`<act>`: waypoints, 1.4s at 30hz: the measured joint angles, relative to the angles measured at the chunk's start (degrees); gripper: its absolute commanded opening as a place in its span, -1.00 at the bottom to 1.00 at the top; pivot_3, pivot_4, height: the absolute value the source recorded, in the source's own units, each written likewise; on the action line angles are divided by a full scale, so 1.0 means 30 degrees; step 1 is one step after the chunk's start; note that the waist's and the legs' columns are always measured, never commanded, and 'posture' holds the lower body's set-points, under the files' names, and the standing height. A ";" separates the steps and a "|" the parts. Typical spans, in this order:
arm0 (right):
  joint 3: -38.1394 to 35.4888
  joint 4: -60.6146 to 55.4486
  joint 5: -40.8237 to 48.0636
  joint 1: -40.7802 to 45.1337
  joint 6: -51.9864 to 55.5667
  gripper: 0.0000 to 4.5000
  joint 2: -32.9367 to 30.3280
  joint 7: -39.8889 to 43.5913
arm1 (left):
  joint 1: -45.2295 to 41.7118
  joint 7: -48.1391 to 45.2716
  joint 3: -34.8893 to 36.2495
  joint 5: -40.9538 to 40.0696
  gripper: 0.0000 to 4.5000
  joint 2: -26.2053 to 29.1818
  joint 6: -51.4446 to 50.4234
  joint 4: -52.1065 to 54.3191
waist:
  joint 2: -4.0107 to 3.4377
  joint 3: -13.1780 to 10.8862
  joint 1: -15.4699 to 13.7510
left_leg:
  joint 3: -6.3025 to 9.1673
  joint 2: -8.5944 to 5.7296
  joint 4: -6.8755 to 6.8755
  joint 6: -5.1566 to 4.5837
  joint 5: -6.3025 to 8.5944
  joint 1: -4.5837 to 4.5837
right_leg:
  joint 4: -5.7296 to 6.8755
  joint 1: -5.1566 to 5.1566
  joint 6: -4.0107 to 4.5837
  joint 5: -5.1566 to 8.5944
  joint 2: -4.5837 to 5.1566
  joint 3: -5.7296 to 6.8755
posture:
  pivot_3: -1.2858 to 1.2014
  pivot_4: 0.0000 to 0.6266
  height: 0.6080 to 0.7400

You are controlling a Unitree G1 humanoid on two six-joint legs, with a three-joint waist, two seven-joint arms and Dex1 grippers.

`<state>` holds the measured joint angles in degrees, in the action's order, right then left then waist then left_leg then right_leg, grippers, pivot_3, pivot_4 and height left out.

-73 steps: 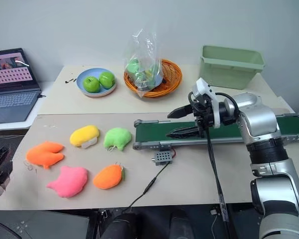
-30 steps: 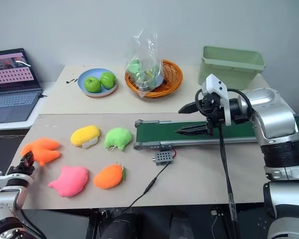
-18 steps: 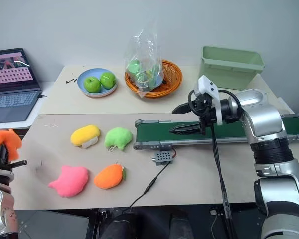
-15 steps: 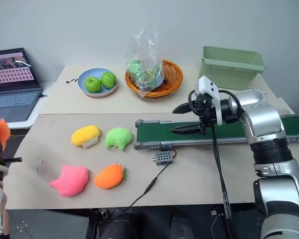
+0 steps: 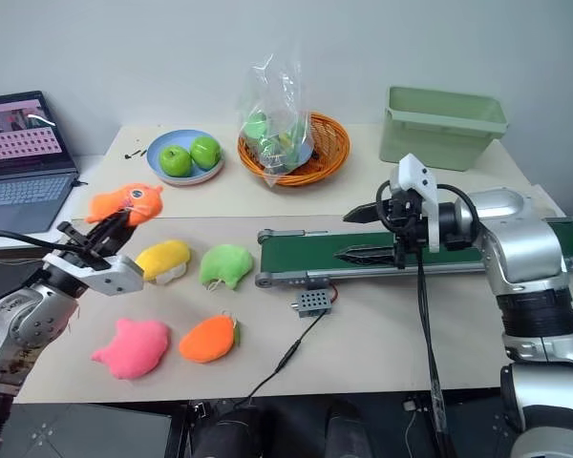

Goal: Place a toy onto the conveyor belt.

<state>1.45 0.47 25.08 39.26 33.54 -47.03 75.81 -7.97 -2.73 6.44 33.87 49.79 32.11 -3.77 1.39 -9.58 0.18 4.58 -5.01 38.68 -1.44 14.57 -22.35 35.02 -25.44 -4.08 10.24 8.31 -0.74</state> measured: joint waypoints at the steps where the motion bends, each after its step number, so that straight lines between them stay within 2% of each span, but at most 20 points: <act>1: -0.0103 -0.0287 0.0072 -0.0237 0.0166 1.00 -0.0114 -0.0220 | -0.0430 -0.0010 -0.0439 0.0063 -0.80 0.0072 0.0490 -0.0550 | 0.0000 0.0000 -0.0011 | 0.0000 -0.0001 0.0005 0.0000 -0.0001 0.0003 | 0.0003 0.0008 -0.0002 0.0000 0.0000 0.0003 | 0.03 -0.52 1.00; 8: -0.1019 -0.2461 0.0811 -0.1566 0.1041 1.00 -0.0236 -0.1845 | -0.3915 -0.0207 -0.3497 0.0542 -0.80 -0.0609 0.3108 -0.3742 | 0.0001 0.0000 -0.0085 | -0.0002 -0.0010 0.0029 -0.0007 0.0001 0.0004 | -0.0005 0.0027 -0.0015 -0.0007 0.0003 0.0007 | 0.03 -0.52 1.00; 17: -0.1401 -0.3389 0.1152 -0.1561 0.1474 1.00 -0.0253 -0.2957 | -0.8995 -0.0186 -0.7481 0.1710 -0.80 -0.4135 0.5549 -0.8126 | 0.0009 -0.0003 -0.0263 | -0.0001 -0.0028 0.0081 -0.0019 0.0004 0.0002 | -0.0010 0.0068 -0.0034 -0.0017 0.0004 0.0016 | 0.03 -0.52 1.00; 26: -0.1406 -0.4083 0.1568 -0.1580 0.1658 1.00 -0.0161 -0.3885 | -1.0568 -0.0885 -1.0007 0.2231 -0.80 -0.5907 0.6411 -1.0380 | 0.0014 -0.0004 -0.0128 | -0.0011 -0.0031 0.0100 -0.0040 0.0013 -0.0002 | -0.0004 0.0068 -0.0044 -0.0019 0.0004 0.0005 | 0.03 -0.52 1.00; 33: -0.1409 -0.4308 0.1826 -0.1602 0.1863 1.00 -0.0171 -0.4337 | -1.1373 -0.1031 -1.0591 0.2244 -0.80 -0.6442 0.6811 -1.1292 | 0.0015 -0.0004 -0.0139 | -0.0012 -0.0036 0.0100 -0.0044 0.0015 -0.0006 | -0.0011 0.0070 -0.0047 -0.0021 0.0005 0.0004 | 0.03 -0.52 1.00; 34: -0.1409 -0.4368 0.1826 -0.1610 0.1862 1.00 -0.0184 -0.4358 | -1.1481 -0.1031 -1.0727 0.2241 -0.56 -0.6514 0.6854 -1.1516 | 0.0015 -0.0004 -0.0145 | -0.0012 -0.0036 0.0101 -0.0045 0.0016 -0.0006 | -0.0011 0.0070 -0.0047 -0.0021 0.0004 0.0004 | 0.03 -0.52 1.00; 35: -0.1409 -0.4458 0.1826 -0.1622 0.1862 1.00 -0.0234 -0.4375 | -1.1581 -0.1039 -1.0842 0.2240 -0.50 -0.6537 0.6905 -1.1775 | 0.0015 -0.0004 -0.0142 | -0.0012 -0.0037 0.0101 -0.0045 0.0016 -0.0005 | -0.0010 0.0069 -0.0048 -0.0021 0.0004 0.0004 | 0.03 -0.52 1.00; 39: -0.1412 -0.4472 0.1810 -0.1620 0.1857 1.00 -0.0345 -0.4472 | -1.1801 -0.1756 -1.0876 0.1789 0.13 -0.6537 0.7371 -1.2501 | 0.0015 -0.0004 -0.0128 | -0.0012 -0.0036 0.0104 -0.0044 0.0014 0.0000 | -0.0005 0.0070 -0.0048 -0.0021 0.0004 0.0004 | 0.03 -0.52 1.00; 42: -0.1401 -0.4444 0.1777 -0.1564 0.1842 1.00 -0.0340 -0.4538 | -1.1891 -0.2924 -1.0746 0.0337 0.63 -0.6664 0.7504 -1.2600 | 0.0015 -0.0004 -0.0151 | -0.0010 -0.0035 0.0106 -0.0045 0.0015 -0.0002 | -0.0007 0.0070 -0.0048 -0.0021 0.0005 0.0004 | 0.03 -0.52 1.00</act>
<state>-2.76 -12.86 30.41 34.57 39.07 -48.05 62.20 -43.64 -11.50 -25.80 34.89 29.79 54.62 -41.57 1.44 -9.59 -0.27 4.55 -5.12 39.00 -1.58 14.61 -22.36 34.99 -25.23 -4.22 10.18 8.33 -0.73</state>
